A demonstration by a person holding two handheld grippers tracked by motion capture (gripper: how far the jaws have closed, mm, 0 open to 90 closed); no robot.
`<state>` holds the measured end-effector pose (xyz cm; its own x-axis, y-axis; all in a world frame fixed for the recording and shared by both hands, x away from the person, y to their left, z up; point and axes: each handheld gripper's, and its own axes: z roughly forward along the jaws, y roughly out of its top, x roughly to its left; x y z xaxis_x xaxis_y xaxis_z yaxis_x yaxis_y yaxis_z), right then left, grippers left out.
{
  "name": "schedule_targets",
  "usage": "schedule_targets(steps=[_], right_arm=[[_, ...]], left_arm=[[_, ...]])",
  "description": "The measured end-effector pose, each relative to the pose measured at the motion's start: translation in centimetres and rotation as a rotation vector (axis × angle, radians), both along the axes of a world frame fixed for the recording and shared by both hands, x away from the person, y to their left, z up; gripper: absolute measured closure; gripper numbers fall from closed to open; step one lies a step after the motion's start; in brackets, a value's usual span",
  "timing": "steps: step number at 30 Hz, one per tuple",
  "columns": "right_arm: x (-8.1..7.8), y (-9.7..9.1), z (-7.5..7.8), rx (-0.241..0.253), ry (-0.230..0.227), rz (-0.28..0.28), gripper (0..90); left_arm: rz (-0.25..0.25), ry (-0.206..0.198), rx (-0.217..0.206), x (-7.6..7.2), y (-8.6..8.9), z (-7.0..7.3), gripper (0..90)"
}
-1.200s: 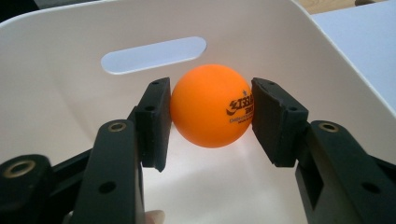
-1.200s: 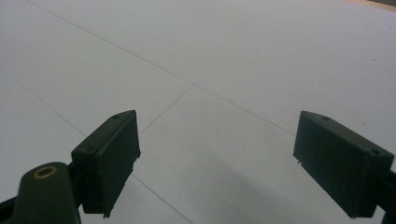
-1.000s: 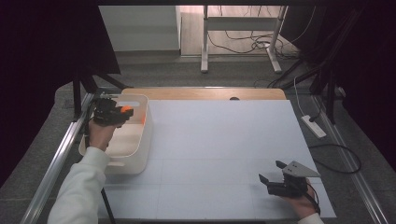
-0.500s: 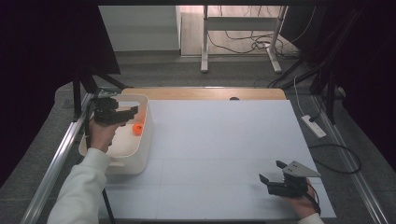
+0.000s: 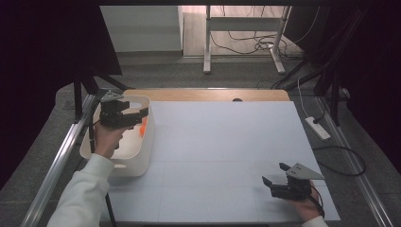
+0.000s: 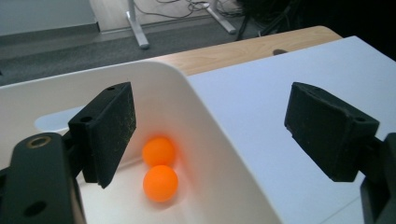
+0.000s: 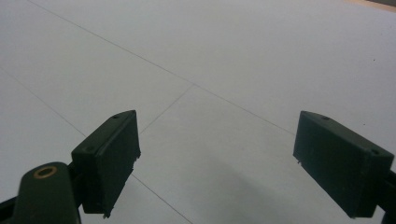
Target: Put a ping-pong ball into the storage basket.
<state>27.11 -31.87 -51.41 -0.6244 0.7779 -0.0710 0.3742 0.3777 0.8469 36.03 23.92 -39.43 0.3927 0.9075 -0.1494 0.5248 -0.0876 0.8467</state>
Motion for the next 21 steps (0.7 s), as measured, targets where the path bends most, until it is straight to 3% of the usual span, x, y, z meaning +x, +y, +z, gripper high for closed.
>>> schedule_targets(steps=[8,21], right_arm=[[0.0,0.0,0.0,0.001,0.000,0.001,13.9],[0.0,0.0,0.0,0.002,-0.002,0.001,13.9]], left_arm=[[-0.097,-0.057,-0.001,-1.4,-2.0,0.9,17.6],[-0.213,-0.110,-0.018,-3.4,-5.0,1.9,18.3]])
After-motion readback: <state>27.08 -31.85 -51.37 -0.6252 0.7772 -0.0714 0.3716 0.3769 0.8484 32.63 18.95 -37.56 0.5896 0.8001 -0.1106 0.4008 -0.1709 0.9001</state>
